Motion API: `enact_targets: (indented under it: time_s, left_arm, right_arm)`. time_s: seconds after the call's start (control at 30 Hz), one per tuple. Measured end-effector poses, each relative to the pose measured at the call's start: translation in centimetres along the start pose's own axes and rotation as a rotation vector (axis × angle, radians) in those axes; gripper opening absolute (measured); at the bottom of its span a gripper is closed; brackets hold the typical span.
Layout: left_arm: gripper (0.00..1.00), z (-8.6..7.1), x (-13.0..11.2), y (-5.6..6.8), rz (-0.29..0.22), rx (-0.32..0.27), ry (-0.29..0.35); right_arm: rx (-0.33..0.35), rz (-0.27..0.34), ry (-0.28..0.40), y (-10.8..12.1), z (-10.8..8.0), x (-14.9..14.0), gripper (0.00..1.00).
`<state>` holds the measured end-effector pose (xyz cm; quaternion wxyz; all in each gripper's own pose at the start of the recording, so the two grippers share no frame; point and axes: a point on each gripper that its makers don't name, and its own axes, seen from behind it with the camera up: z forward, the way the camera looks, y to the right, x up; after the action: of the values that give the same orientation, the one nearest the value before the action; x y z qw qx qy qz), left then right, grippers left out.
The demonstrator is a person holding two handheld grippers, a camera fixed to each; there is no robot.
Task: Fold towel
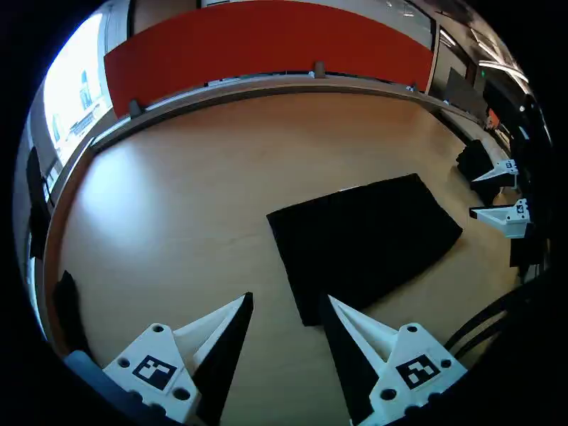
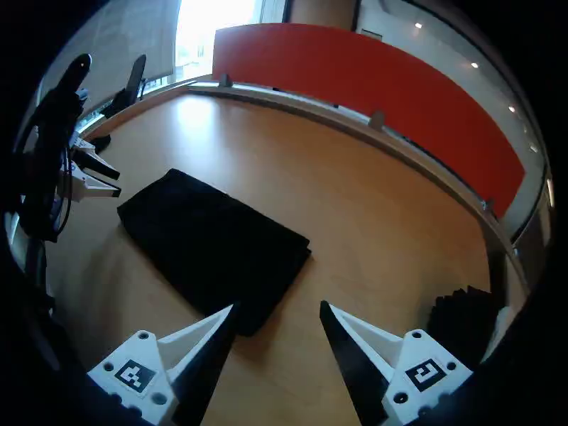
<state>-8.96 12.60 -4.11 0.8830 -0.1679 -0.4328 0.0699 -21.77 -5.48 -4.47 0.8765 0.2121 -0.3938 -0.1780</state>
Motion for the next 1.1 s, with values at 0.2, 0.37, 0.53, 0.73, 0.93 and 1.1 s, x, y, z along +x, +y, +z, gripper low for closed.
enact_targets:
  time_s: [0.2, 0.37, 0.53, 0.73, 0.93, 1.1]
  left_arm:
    - [0.67, -0.3, 0.0, -0.4, -0.014, 0.015, 0.008]
    - [0.67, -0.9, -0.3, -0.8, -0.036, 0.033, 0.015]
    - [0.67, -1.7, -1.1, -1.4, -0.074, 0.05, 0.017]
    - [0.67, -2.8, -2.2, -2.3, -0.122, 0.076, 0.014]
    - [0.67, -4.0, -3.2, -3.2, -0.153, 0.105, 0.012]
    - [0.67, -4.6, -3.7, -3.6, -0.174, 0.114, 0.012]
  right_arm:
    - [0.012, -0.014, 0.001, -0.2, 0.2, 0.1, 0.84]
    - [0.03, -0.029, 0.002, -0.5, 0.3, 0.2, 0.85]
    - [0.044, -0.042, 0.003, -0.7, 0.5, 0.5, 0.85]
    - [0.063, -0.059, 0.001, -1.1, 0.9, 0.6, 0.84]
    - [0.077, -0.075, 0.0, -1.4, 1.2, 0.9, 0.84]
    - [0.089, -0.085, -0.001, -1.6, 1.3, 1.0, 0.84]
